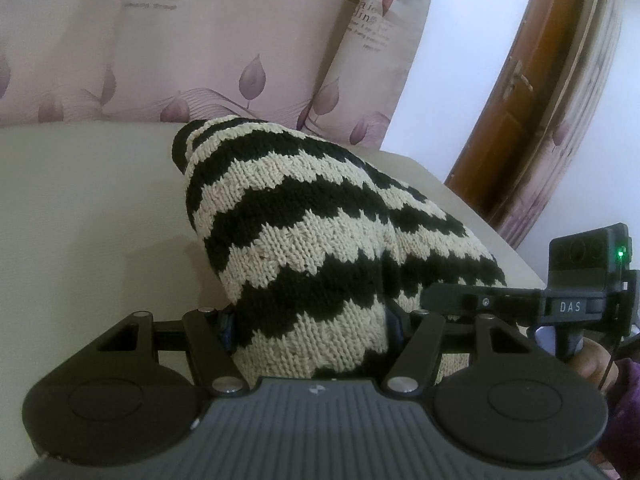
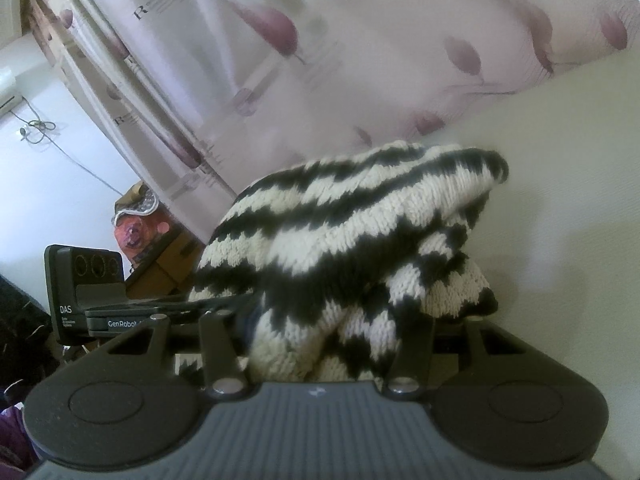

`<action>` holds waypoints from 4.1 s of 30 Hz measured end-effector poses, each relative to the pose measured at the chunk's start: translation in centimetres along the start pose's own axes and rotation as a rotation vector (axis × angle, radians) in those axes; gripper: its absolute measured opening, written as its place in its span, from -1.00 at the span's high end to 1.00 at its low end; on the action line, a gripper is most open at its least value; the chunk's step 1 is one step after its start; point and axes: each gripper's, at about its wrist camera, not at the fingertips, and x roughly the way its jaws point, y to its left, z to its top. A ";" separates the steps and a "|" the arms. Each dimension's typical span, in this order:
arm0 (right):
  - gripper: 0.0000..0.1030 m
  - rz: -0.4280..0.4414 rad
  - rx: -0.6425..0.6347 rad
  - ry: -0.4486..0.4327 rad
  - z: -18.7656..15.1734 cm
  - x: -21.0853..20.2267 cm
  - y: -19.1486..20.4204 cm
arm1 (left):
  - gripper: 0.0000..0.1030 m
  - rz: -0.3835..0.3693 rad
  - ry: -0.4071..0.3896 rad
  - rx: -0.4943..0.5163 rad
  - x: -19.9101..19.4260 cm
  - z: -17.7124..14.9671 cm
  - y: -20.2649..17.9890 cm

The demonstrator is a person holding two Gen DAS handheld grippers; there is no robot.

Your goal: Fold small clothes

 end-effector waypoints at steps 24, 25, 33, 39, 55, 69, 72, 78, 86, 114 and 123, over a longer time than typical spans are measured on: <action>-0.02 0.012 0.053 0.016 -3.1 1.5 -1.4 | -0.32 0.022 0.040 -0.018 0.0 -2.3 1.7; -0.02 0.010 0.052 0.019 -3.2 1.4 -1.5 | -0.32 0.025 0.039 -0.017 0.1 -2.4 1.8; -0.07 -0.040 0.038 0.048 -3.3 1.8 -1.8 | -0.51 0.061 0.018 -0.013 0.8 -3.2 1.8; -0.23 -0.107 -0.014 0.046 -3.8 1.6 -1.2 | -0.91 0.178 -0.035 0.053 0.8 -3.8 0.3; -0.37 -0.333 -0.127 -0.165 -7.2 -2.2 4.0 | -1.00 0.330 -0.122 0.094 -0.3 -4.8 -1.9; -0.97 -0.528 -0.307 -0.372 -10.3 -4.1 9.8 | -1.00 0.547 -0.342 0.087 -3.3 -5.1 -5.6; -0.97 -0.524 -0.316 -0.385 -10.5 -4.3 10.2 | -1.00 0.595 -0.342 0.084 -3.6 -4.7 -5.7; -0.97 -0.536 -0.339 -0.385 -10.7 -4.1 10.9 | -1.00 0.603 -0.420 0.116 -4.9 -4.9 -6.1; -0.97 -0.542 -0.331 -0.383 -10.9 -4.4 11.2 | -1.00 0.608 -0.507 0.316 -5.6 -5.9 -9.0; -0.98 -0.596 -0.355 -0.370 -11.5 -4.1 11.4 | -1.00 0.498 -0.381 0.095 -5.6 -5.1 -7.3; -0.98 -0.594 -0.352 -0.357 -11.5 -4.0 11.2 | -1.00 0.487 -0.384 0.084 -5.1 -5.2 -7.1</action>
